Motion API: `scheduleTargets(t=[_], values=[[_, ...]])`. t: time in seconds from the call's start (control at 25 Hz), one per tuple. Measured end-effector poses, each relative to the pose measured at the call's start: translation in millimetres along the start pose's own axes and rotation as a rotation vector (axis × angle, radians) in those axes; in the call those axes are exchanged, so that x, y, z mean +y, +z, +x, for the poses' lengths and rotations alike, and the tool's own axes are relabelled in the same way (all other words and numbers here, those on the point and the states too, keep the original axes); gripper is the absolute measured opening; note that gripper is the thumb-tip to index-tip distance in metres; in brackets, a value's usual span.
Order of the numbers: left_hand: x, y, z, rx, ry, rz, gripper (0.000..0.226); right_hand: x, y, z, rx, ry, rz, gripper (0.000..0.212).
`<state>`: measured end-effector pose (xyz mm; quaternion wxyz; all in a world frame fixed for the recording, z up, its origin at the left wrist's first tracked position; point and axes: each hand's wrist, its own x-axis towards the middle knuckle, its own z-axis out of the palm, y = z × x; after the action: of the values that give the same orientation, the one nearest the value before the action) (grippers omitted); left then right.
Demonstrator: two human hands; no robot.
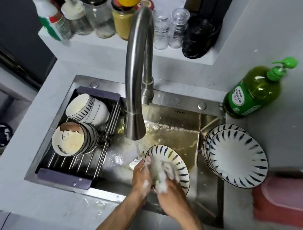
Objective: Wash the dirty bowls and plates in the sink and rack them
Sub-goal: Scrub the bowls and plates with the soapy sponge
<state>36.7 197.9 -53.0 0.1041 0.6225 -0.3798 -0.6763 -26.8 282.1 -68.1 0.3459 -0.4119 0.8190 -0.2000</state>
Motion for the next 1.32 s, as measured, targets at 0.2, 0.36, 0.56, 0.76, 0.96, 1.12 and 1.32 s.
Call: scheduleTargets(t=[0.2, 0.36, 0.56, 0.76, 0.96, 1.12, 1.32], values=[[14, -2, -7, 0.034, 0.041, -0.107, 0.029, 7, -26, -6, 0.126, 0.049, 0.085, 0.062], [21, 5, -11, -0.008, 0.082, -0.054, 0.028, -3, -34, -4, 0.191, 0.127, 0.079, 0.057], [20, 2, -2, 0.033, 0.058, -0.107, 0.029, 0, -27, -6, 0.035, 0.0, -0.106, 0.056], [16, 5, -9, 0.069, 0.007, -0.065, 0.03, -15, -38, -5, -0.084, -0.187, 0.041, 0.066], [9, 10, -5, 0.068, -0.01, -0.095, 0.028, -13, -31, 11, 0.003, -0.037, 0.0, 0.063], [9, -1, 4, 0.083, -0.017, -0.099, 0.029, 7, -30, -12, -0.062, -0.082, -0.124, 0.071], [7, 8, 1, 0.041, 0.028, -0.055, 0.039, 0, -15, 8, 0.001, -0.247, -0.06, 0.057]])
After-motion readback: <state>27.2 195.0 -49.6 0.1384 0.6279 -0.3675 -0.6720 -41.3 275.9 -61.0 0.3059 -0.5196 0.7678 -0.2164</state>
